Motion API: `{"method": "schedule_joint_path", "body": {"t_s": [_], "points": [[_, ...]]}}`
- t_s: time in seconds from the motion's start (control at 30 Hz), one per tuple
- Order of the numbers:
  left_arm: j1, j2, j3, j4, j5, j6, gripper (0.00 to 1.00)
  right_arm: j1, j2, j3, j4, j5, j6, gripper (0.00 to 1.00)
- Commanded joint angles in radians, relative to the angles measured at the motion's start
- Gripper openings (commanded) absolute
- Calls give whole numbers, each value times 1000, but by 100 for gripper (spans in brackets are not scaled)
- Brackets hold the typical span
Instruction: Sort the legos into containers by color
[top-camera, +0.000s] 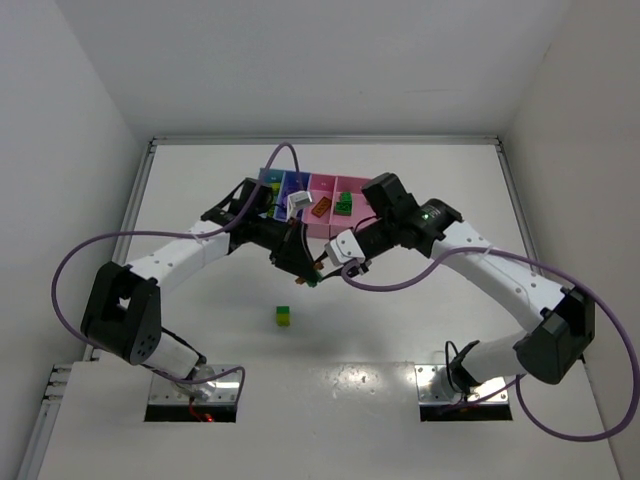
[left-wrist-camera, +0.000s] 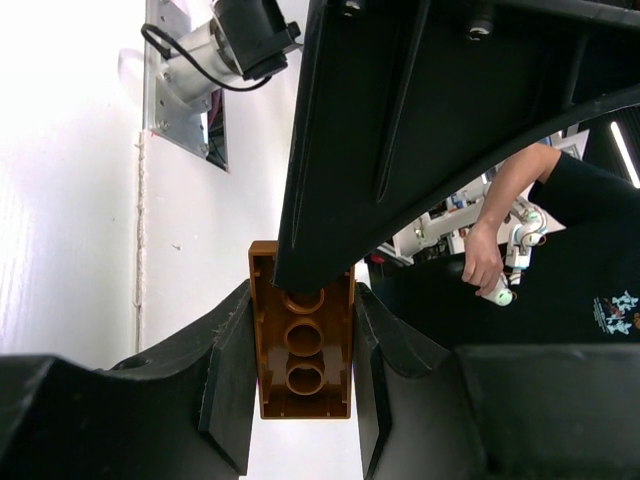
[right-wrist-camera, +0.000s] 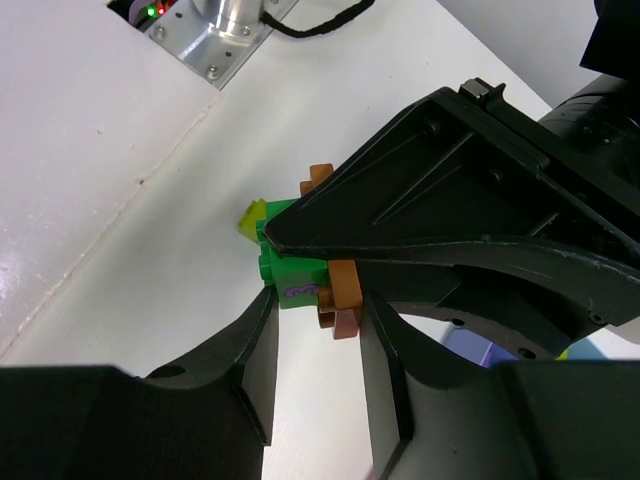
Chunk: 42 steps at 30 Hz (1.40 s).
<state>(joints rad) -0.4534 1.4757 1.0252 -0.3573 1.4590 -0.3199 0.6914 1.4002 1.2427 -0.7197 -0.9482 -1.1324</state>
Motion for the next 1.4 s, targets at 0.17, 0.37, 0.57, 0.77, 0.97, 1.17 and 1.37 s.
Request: {"method": "schedule_joint_path", "body": {"t_s": [0.17,0.37,0.57,0.77,0.97,1.17,1.37], "points": [[-27,-2,-10,43,162,-24,5,5,-52,21,-23,-6,-127,39],[-27,-11,-10,52,162,-33,5,5,-70,1,-44,14,-145,42],[-27,-11,-19,52,162,-42,5,5,-70,1,-53,14,-155,42],[-45,-20,-19,61,162,-51,5,5,-49,21,-53,14,-155,39],[-45,-20,-19,80,162,-61,5,5,-18,53,-73,5,-155,35],[-54,-20,-19,89,162,-61,5,25,11,75,-92,-4,-155,35],[-54,-20,-28,115,162,-88,5,46,22,86,-92,-14,-155,26]]}}
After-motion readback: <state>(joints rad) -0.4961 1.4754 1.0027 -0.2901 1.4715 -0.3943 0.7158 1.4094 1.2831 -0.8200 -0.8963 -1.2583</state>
